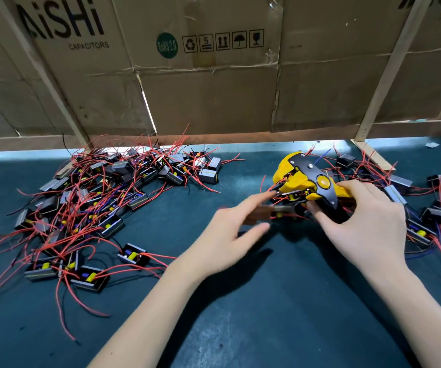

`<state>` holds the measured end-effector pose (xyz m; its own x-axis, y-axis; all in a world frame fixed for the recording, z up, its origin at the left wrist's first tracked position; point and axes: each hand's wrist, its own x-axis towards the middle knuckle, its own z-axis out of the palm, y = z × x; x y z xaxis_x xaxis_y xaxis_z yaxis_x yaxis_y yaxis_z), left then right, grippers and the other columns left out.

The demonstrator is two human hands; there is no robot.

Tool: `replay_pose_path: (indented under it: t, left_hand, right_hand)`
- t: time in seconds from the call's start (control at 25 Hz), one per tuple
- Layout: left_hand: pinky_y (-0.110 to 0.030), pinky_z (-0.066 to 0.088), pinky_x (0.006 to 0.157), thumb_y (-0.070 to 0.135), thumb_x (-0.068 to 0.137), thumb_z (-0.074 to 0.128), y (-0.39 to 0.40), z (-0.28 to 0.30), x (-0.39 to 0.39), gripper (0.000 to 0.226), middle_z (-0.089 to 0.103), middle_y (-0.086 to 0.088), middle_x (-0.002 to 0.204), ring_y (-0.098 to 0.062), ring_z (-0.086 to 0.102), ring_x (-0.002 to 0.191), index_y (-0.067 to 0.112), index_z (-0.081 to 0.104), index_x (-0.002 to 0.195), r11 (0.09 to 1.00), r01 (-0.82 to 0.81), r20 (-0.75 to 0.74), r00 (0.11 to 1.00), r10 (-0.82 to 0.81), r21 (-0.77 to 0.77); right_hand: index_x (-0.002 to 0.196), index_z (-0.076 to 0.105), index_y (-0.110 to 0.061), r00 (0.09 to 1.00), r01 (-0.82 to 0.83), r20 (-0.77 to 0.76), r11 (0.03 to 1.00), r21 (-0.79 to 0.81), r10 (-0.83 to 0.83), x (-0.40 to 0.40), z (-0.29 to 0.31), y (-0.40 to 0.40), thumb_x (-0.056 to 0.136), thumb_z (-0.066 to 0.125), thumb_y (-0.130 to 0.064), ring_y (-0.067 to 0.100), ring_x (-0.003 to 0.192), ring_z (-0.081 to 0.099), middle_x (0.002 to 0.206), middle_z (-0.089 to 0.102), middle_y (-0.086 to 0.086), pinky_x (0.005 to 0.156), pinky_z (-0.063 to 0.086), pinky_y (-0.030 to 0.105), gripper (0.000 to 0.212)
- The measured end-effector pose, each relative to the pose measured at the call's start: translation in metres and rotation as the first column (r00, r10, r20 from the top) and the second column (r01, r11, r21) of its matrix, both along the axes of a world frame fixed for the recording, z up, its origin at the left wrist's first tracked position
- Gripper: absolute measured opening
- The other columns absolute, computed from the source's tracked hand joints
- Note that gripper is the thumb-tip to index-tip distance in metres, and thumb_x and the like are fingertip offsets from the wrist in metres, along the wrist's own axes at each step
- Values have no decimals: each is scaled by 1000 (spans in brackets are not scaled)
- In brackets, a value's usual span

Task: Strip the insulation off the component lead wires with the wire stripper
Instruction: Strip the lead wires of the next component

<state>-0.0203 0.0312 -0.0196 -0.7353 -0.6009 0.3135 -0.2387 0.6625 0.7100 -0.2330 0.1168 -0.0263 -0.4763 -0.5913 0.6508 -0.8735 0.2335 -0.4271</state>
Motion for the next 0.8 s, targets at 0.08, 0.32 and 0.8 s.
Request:
replay_pose_path:
  t: [0.08, 0.32, 0.8]
  left_hand:
    - [-20, 36, 109, 15, 96, 59, -3, -1, 1, 55, 55, 11, 139, -1, 52, 126, 20, 39, 147, 998, 25, 50, 999, -22, -49]
    - [-42, 44, 100, 9, 89, 64, -62, 2, 61, 36, 67, -6, 117, -28, 60, 110, 9, 59, 125, 741, -621, -63, 775, 629, -254]
    - [-46, 42, 88, 7, 88, 57, -89, -14, 83, 33, 51, -23, 122, -40, 40, 117, -1, 55, 120, 511, -688, 346, 378, 859, -515]
  right_hand:
    - [96, 67, -16, 1000, -10, 21, 1000, -7, 10, 0, 2, 1, 73, 75, -48, 34, 89, 63, 87, 66, 6, 79, 47, 49, 40]
    - [98, 66, -14, 995, -36, 89, 992, -118, 46, 3, 9, 5, 76, 74, -47, 30, 88, 61, 87, 66, 5, 79, 48, 51, 39]
    - [99, 67, -14, 992, -35, 120, 992, -124, 50, 4, 12, 8, 77, 77, -43, 30, 91, 62, 90, 67, 4, 81, 47, 50, 37]
